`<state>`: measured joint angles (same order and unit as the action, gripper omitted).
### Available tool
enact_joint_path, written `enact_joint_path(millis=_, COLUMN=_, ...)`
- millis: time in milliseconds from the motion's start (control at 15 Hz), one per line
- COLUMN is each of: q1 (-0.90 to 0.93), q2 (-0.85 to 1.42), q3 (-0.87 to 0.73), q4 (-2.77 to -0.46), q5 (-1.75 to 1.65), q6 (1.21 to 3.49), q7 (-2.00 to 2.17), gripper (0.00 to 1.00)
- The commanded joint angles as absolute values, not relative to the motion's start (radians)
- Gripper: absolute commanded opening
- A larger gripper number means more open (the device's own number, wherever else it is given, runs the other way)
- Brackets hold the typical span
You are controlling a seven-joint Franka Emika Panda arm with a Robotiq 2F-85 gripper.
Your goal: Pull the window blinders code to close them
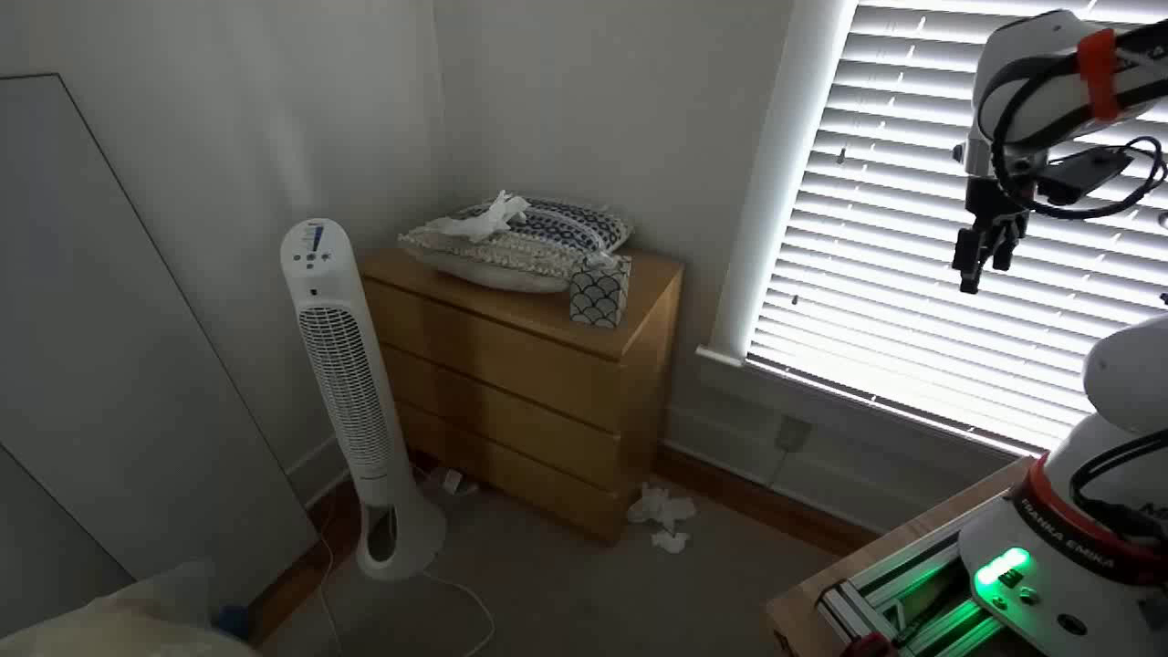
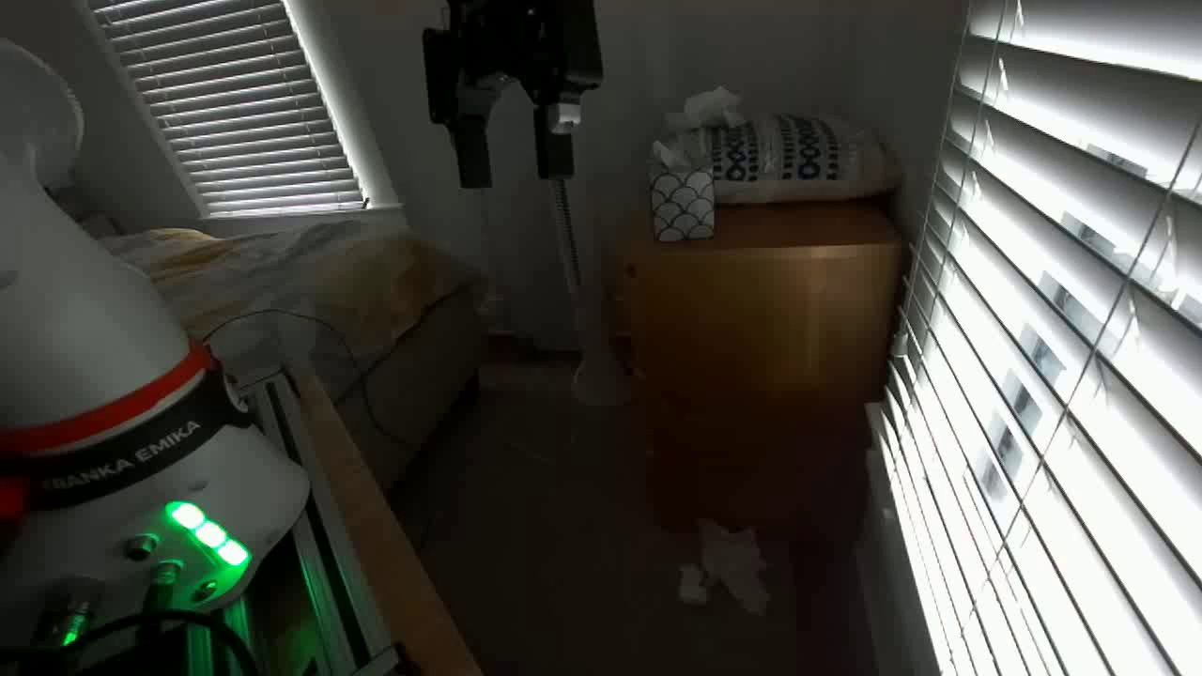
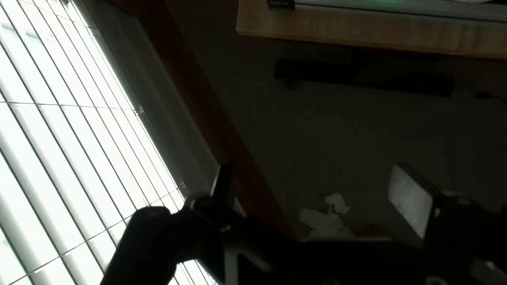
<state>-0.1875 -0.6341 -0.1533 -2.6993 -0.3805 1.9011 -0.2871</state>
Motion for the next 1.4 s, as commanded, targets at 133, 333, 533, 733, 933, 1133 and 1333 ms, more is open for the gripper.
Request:
enact_joint_path(millis=133, q1=-0.174, q2=-0.635, q3=-0.165, q4=-2.698, q5=-0.387, q6=1.897, q7=-0.281, gripper=1.0)
enact_joint_path(millis=333, q1=-0.174, q2=-0.635, q3=-0.165, q4=-2.698, q5=-0.387, q6=1.897, q7=-0.281, gripper=1.0)
enact_joint_path(millis=533, q1=-0.174, q2=-0.635, q3=-0.165, q4=-2.698, q5=-0.387, q6=1.897, q7=-0.281, gripper=1.0)
enact_joint_path(millis=733, q1=-0.174, q2=-0.635, q3=-0.165, q4=-2.698, q5=-0.387, q6=1.897, q7=-0.281, gripper=1.0)
enact_joint_path(millis=933, q1=-0.174, q2=-0.635, q3=-0.165, q4=-2.698, q5=-0.387, q6=1.897, q7=-0.281, gripper=1.0)
enact_joint_path(millis=1133, q1=-0.156, q2=-0.608, q3=-0.163, q4=-2.694, q5=-0.353, q6=2.003, q7=-0.229, gripper=1.0)
enact_joint_path(millis=1333, q1=-0.152, q2=-0.573, q3=-0.141, q4=-2.681, q5=-0.302, q6=2.176, q7=-0.102, gripper=1.0)
